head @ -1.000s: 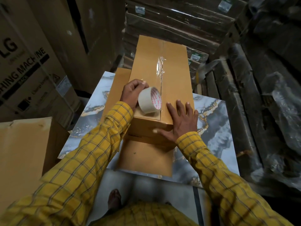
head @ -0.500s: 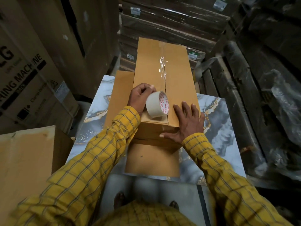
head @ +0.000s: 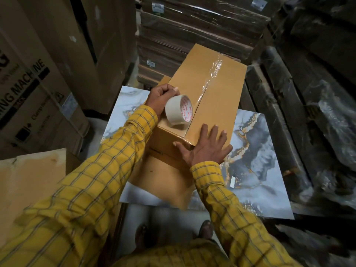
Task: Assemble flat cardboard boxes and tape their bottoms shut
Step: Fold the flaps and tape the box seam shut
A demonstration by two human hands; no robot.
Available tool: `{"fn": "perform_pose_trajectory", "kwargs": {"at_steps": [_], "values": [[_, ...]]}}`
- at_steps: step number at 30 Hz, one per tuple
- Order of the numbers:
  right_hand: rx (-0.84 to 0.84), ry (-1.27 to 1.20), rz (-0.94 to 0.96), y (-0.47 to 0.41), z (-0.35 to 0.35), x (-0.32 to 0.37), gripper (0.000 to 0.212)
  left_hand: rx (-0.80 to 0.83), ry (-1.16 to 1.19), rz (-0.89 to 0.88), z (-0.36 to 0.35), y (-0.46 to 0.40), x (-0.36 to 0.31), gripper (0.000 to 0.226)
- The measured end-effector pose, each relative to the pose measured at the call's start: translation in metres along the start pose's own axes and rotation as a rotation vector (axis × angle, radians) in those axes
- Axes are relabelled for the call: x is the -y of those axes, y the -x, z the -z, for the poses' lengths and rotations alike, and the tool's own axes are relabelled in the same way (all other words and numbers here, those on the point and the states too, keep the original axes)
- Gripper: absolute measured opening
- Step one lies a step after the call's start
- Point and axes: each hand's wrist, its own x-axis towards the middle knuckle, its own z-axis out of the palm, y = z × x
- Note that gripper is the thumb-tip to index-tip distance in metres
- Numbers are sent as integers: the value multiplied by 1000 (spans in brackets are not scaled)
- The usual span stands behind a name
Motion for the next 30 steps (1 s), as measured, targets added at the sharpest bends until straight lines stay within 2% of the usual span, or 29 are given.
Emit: {"fn": "perform_pose_trajectory", "kwargs": {"at_steps": [4,9,13,15,18,20,23,25,28,30], "values": [[93,20,70,-4,3,-11,120,21,-7,4,-1,-1,1,23],[-45,-36,200,-8,8,-38,94,5,-17,5,-3,3,0,20],[40,52,249,-15,5,-40,101,-33,-22,20,-6,6,-4,19],[19,85,290,-15,4,-44,96,-76,-4,30,-9,9,-7,17],[83,120,375,-12,8,-52,88,-131,5,43,-17,16,-10,16],[153,94,424,-15,17,-60,96,-173,18,45,-20,20,-10,17],[187,-54,389,-26,38,-65,96,-258,-11,54,-26,29,-9,17],[117,-193,414,-34,47,-63,88,-344,-33,38,-32,36,-7,16],[32,-751,598,-45,47,-49,70,-520,-54,-17,-43,46,-7,16],[153,-955,629,-51,41,-37,61,-604,-49,-13,-50,52,-5,18]]}}
